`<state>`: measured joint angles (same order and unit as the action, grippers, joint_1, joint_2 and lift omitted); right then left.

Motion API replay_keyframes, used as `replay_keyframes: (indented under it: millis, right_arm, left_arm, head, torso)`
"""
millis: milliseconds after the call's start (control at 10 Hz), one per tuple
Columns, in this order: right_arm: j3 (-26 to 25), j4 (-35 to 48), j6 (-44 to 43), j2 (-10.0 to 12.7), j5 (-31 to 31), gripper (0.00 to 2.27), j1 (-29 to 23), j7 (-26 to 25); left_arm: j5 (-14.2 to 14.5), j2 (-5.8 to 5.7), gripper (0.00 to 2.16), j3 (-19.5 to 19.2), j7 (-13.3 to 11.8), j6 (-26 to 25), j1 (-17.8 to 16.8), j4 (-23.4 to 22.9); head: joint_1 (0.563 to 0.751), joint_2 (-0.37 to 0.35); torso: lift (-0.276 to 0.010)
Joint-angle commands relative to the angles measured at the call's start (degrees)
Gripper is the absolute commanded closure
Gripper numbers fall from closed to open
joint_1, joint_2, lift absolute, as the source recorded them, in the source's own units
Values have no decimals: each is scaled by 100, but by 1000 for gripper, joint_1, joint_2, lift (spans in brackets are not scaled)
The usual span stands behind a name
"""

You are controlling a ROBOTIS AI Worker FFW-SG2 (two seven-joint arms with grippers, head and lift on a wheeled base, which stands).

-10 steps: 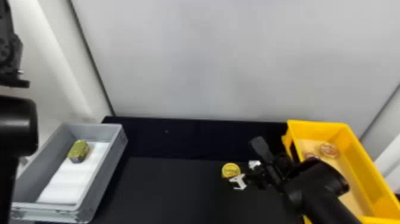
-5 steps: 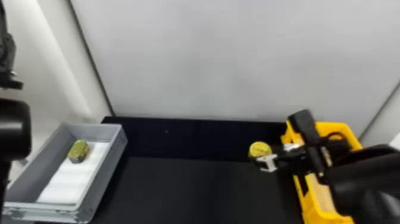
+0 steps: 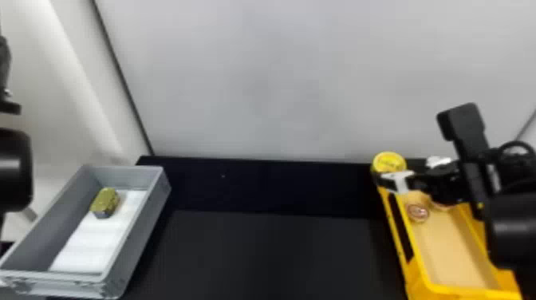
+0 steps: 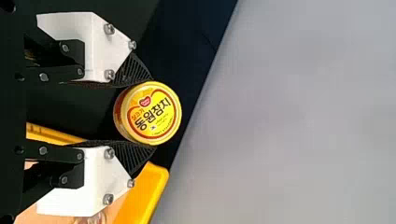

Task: Pick up the round yellow can and place it in the yellow rectangular box

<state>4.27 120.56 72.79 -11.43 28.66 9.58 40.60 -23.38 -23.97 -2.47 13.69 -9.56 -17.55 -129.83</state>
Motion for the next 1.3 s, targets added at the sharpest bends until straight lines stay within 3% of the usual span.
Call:
replay_keyframes:
  millis: [0,200,900,1200]
  right_arm:
    - [-84,196,134,-79,431,742,123,65]
    - [-146,266,186,-193,713,740,141,65]
    - [-225,600,309,-676,1636,742,-237,-147]
    - [-1016,372,-7,-545,1531,742,-703,-190]
  left_arm:
    - [0,-47,-1,18,-6,-20,-37,1]
    - [0,-100,-1,18,-32,-20,-37,1]
    - [0,-100,-1,71,-59,-2,-90,45]
    - [0,-100,-1,54,-59,15,-73,45]
  head:
    - [663,54]
    - [663,54]
    - [663,54]
    - [663,54]
  torso:
    - [-10]
    - [-10]
    - [-10]
    - [-10]
